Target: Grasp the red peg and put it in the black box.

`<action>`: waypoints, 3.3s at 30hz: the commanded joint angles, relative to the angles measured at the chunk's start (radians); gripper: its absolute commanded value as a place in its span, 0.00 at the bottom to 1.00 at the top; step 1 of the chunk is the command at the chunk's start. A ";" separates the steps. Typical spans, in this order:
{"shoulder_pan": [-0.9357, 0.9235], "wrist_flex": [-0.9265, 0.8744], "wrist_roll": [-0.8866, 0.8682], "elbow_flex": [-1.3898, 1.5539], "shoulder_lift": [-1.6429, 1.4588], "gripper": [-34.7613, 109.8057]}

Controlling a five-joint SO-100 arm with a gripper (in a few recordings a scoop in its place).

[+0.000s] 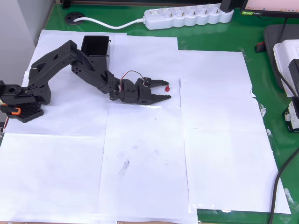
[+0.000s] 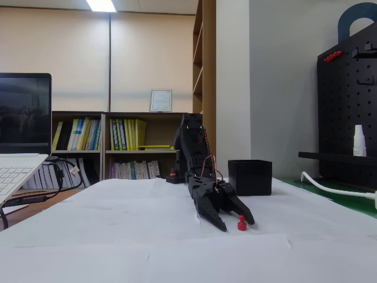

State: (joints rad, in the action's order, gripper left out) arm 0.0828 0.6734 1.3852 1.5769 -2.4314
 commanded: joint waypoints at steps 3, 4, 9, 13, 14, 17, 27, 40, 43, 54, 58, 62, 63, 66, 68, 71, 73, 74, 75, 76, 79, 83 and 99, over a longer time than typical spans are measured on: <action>0.037 0.000 0.005 -0.012 0.043 0.35; 0.037 0.000 0.006 -0.015 0.046 0.35; 0.037 0.002 0.009 -0.021 0.051 0.35; 0.037 0.002 0.009 -0.021 0.054 0.33; 0.037 0.000 0.014 -0.021 0.054 0.32; 0.035 0.000 0.018 -0.021 0.054 0.31; 0.034 0.000 0.034 -0.021 0.054 0.25; 0.035 0.000 0.029 -0.011 0.052 0.24; 0.035 -0.002 0.026 -0.012 0.061 0.24; 0.018 -0.448 -0.084 0.153 0.229 0.24; 0.014 -0.621 -0.117 0.273 0.264 0.24; 0.015 -0.851 -0.161 0.439 0.291 0.24; 0.015 -0.934 -0.170 0.499 0.296 0.24; 0.017 -1.161 -0.199 0.683 0.298 0.24; 0.021 -1.266 -0.216 0.772 0.305 0.24; 0.029 -1.344 -0.242 0.842 0.333 0.24; 0.037 -1.410 -0.258 0.905 0.347 0.24; 0.041 -1.451 -0.264 0.939 0.354 0.24; 0.046 -1.503 -0.276 0.983 0.360 0.24; 0.051 -1.559 -0.285 1.029 0.365 0.24; 0.066 -1.687 -0.307 1.124 0.399 0.24; 0.092 -1.896 -0.337 1.210 0.457 0.24; 0.351 -2.419 -0.486 1.100 0.813 0.24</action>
State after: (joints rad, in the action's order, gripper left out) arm 0.3789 -1.7043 0.9066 2.6783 -1.7625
